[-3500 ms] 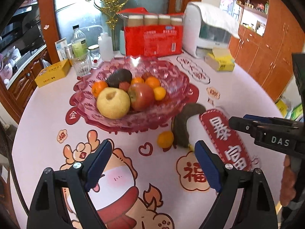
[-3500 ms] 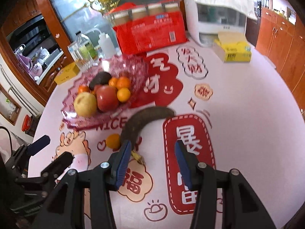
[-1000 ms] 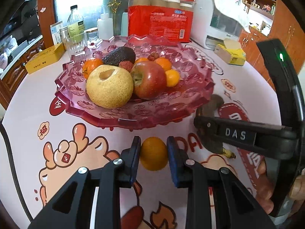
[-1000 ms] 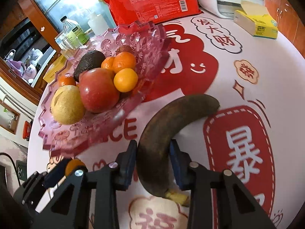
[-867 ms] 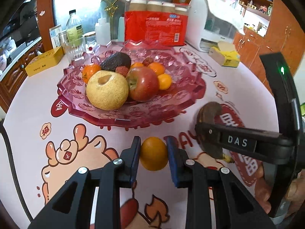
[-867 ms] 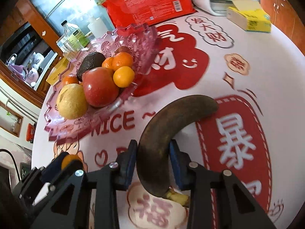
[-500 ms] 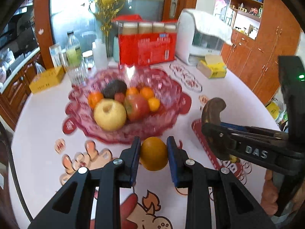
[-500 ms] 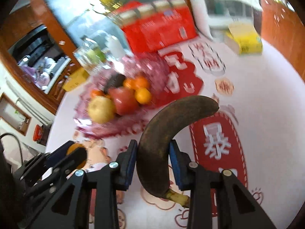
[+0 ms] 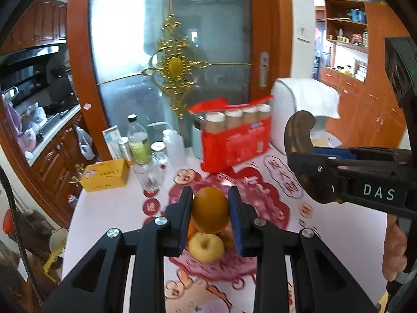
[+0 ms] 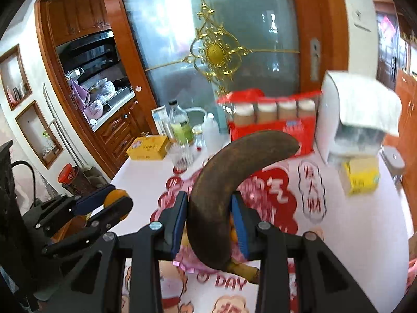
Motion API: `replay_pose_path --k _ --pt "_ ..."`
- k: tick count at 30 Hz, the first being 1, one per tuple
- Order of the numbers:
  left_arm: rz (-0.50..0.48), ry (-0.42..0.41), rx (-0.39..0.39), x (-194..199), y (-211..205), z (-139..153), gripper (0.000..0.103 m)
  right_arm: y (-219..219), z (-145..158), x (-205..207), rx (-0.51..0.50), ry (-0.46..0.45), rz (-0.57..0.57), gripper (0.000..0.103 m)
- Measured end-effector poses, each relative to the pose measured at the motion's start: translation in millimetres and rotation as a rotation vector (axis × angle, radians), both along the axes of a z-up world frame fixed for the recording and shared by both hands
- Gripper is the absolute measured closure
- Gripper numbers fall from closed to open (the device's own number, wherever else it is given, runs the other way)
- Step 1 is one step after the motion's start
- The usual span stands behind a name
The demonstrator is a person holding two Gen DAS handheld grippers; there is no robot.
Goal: Organize fruits
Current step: 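Carry the mandarin and banana in both grippers over the pink bowl, then open both grippers to release the mandarin and banana into the bowl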
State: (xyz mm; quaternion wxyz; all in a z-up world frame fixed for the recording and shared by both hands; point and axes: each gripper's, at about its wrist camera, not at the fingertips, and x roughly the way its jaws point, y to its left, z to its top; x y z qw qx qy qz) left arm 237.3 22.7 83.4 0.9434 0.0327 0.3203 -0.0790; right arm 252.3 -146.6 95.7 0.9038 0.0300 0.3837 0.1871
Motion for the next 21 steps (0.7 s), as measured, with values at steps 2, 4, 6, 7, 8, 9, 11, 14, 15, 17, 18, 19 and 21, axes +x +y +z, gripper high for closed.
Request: replay_pose_path --k 2,4,6,7,8,9,11,14,15,17,18,19,21 --pt "0.021 0.014 -0.005 17.1 5.5 -3.8 0.077 7.3 -3.2 17.8 -0.005 0.011 0.013 0.069" --pt "0.046 0.045 -0.010 35.4 9.2 -17.5 0.077 15.9 -16.3 34.4 -0.016 0.036 0.031 0.069" --pt "0.072 0.097 -0.014 54.9 11.9 -40.4 0.077 25.0 -37.3 50.3 -0.040 0.073 0.045 0.069" --pt "0.080 0.118 -0.015 62.4 12.6 -51.2 0.077 28.7 -53.6 59.3 -0.053 0.106 0.046 0.069" --pt "0.087 0.140 -0.018 69.6 13.3 -63.0 0.077 30.8 -67.2 64.4 -0.059 0.134 0.045 0.069" --pt "0.096 0.167 -0.020 75.7 14.1 -76.0 0.077 32.1 -82.3 68.4 -0.063 0.164 0.047 0.069" --pt "0.107 0.216 -0.024 86.4 15.0 -101.3 0.077 33.9 -111.8 76.7 -0.070 0.224 0.052 0.069" --pt "0.116 0.281 -0.039 101.4 16.4 -136.5 0.077 35.3 -151.5 84.9 -0.094 0.301 0.060 0.069" --pt "0.116 0.295 -0.044 104.6 16.1 -145.0 0.077 35.1 -163.2 86.9 -0.100 0.324 0.064 0.069" --pt "0.108 0.321 -0.058 111.3 15.8 -159.6 0.077 34.9 -178.5 89.2 -0.103 0.352 0.071 0.069" --pt "0.104 0.326 -0.069 114.3 16.5 -164.5 0.077 34.4 -183.7 90.5 -0.104 0.359 0.074 0.069" --pt "0.097 0.328 -0.084 116.7 17.1 -169.1 0.077 34.8 -187.1 91.3 -0.106 0.360 0.077 0.069" --pt "0.098 0.334 -0.094 119.2 17.8 -174.5 0.076 36.7 -187.8 92.5 -0.099 0.336 0.097 0.069"
